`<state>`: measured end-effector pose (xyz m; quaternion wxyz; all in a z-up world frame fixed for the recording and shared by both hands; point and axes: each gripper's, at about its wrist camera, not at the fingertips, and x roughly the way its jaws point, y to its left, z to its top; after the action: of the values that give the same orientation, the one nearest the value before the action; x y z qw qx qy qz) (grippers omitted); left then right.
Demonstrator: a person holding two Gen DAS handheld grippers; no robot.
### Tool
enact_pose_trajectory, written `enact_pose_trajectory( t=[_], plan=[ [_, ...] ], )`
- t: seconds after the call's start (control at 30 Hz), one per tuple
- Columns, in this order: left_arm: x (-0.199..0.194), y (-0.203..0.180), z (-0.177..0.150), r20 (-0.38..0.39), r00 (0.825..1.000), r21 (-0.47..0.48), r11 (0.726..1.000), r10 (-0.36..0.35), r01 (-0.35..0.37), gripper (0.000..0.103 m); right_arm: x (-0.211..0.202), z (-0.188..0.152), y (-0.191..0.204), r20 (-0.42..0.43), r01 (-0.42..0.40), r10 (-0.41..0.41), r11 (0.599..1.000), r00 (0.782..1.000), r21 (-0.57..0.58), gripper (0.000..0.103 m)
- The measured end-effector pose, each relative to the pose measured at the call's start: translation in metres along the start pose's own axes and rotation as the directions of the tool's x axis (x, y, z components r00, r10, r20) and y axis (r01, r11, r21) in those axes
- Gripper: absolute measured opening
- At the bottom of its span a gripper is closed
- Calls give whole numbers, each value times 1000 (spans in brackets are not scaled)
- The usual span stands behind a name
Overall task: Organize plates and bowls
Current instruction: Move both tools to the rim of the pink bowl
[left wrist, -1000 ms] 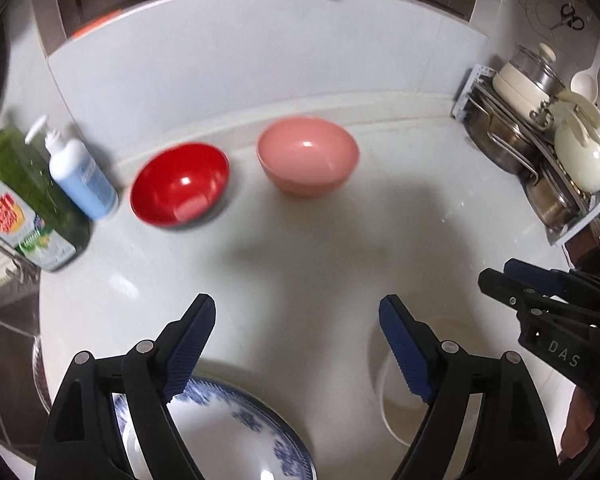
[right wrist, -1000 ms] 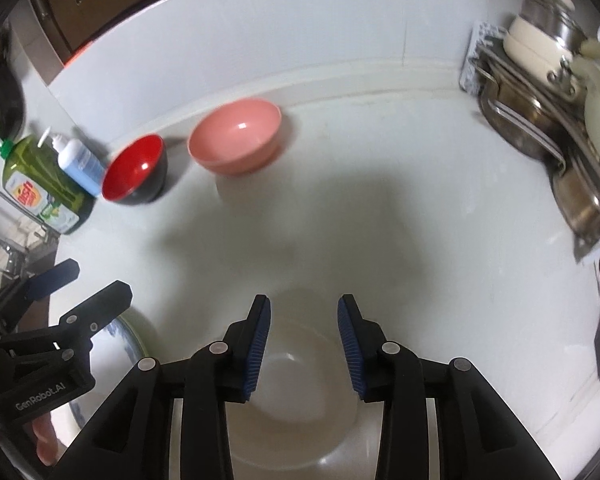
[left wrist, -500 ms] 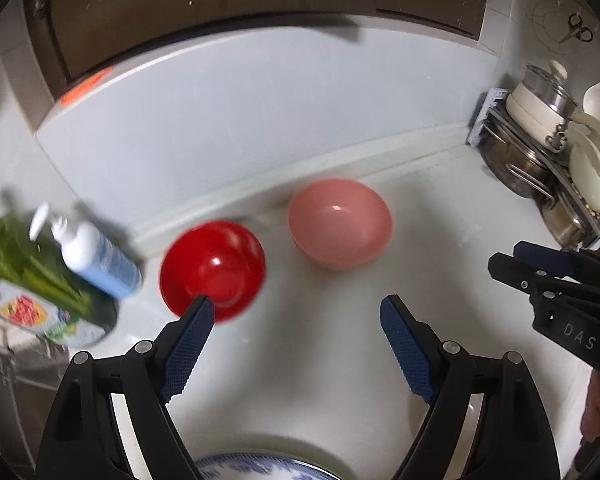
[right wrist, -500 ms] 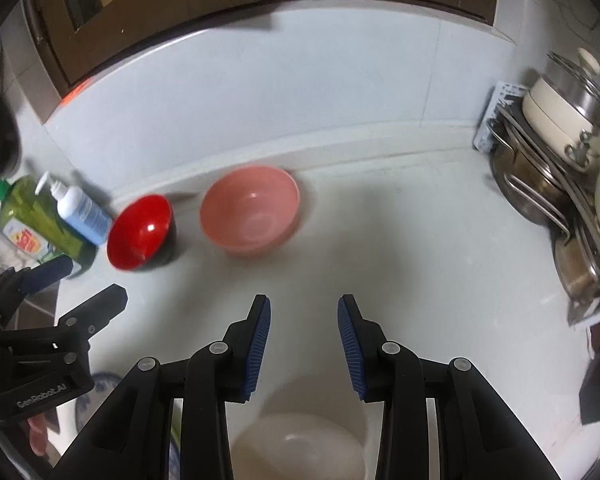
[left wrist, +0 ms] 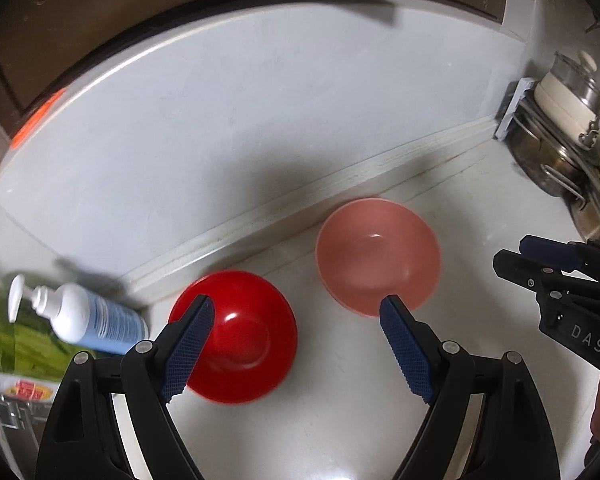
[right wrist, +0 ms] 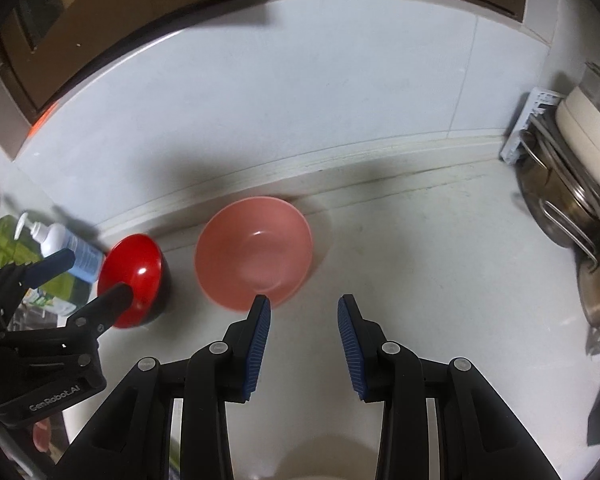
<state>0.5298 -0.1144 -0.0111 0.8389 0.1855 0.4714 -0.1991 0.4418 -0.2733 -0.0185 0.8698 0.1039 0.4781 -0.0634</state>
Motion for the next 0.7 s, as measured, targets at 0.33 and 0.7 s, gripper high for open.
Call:
enact_pose_trajectory(
  t=[0.33, 0.7],
  plan=[
    [57, 5, 21, -67, 998, 0, 1000, -6, 6, 82, 45, 20, 2, -48, 10, -10, 1000, 999, 10, 36],
    [106, 3, 38, -180, 983, -21, 999, -37, 34, 69, 87, 35, -4, -118, 16, -10, 999, 993, 52, 36]
  ],
)
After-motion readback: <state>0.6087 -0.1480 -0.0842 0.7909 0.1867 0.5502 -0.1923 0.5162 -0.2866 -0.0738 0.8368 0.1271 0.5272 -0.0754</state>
